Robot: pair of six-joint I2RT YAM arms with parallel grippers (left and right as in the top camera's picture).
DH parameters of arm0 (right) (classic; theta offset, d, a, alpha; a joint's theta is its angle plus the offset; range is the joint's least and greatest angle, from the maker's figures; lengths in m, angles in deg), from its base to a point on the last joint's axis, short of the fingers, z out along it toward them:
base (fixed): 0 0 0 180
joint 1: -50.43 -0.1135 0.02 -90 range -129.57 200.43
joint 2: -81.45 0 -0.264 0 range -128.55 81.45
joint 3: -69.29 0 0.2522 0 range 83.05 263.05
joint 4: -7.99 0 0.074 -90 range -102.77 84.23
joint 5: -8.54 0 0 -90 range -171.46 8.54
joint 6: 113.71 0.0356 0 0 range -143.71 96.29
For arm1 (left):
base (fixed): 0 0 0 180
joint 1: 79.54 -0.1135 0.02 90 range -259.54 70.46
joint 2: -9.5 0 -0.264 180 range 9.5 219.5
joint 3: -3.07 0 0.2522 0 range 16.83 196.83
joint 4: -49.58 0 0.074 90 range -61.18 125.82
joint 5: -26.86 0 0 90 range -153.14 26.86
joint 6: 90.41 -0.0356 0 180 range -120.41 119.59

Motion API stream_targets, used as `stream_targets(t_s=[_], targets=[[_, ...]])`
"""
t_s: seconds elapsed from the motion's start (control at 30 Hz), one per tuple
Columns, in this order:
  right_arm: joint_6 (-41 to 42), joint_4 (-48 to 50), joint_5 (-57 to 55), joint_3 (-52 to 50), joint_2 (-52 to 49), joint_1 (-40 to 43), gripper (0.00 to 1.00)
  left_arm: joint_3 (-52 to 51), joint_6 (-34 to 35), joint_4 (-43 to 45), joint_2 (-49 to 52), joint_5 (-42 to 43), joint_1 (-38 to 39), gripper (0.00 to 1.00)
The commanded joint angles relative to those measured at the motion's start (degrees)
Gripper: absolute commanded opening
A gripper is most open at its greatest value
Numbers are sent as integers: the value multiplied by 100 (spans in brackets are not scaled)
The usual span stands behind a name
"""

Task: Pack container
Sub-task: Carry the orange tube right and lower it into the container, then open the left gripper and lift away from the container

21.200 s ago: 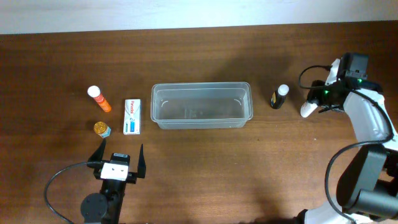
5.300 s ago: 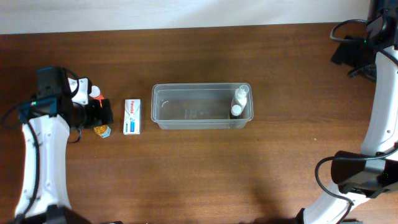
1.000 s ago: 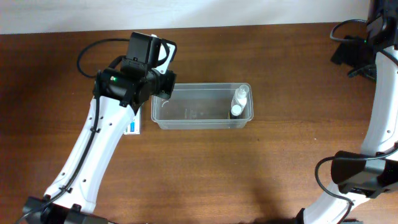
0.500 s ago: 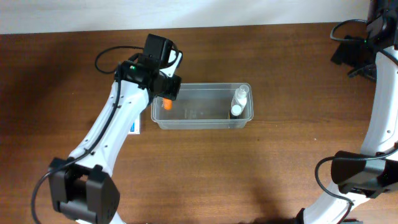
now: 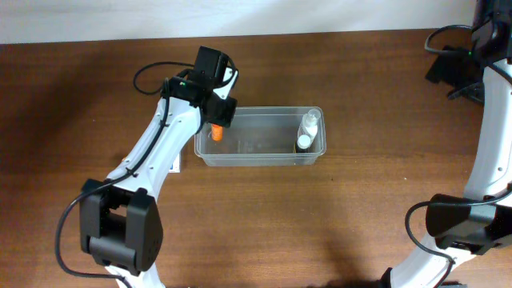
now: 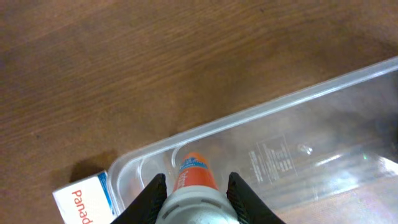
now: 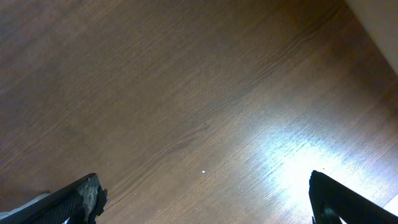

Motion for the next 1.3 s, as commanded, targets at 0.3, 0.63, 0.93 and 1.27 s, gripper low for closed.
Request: stream_targets(t_s=[0.3, 0.63, 0.93, 1.27], targets=[[0, 4, -92, 28, 44, 26, 98, -26, 33, 225, 271, -105, -4, 15], [0, 2, -92, 28, 44, 26, 98, -42, 33, 267, 317, -105, -4, 16], [0, 2, -92, 28, 44, 26, 98, -42, 33, 162, 317, -105, -4, 32], [0, 4, -92, 28, 44, 26, 98, -42, 35, 101, 317, -216, -4, 41]])
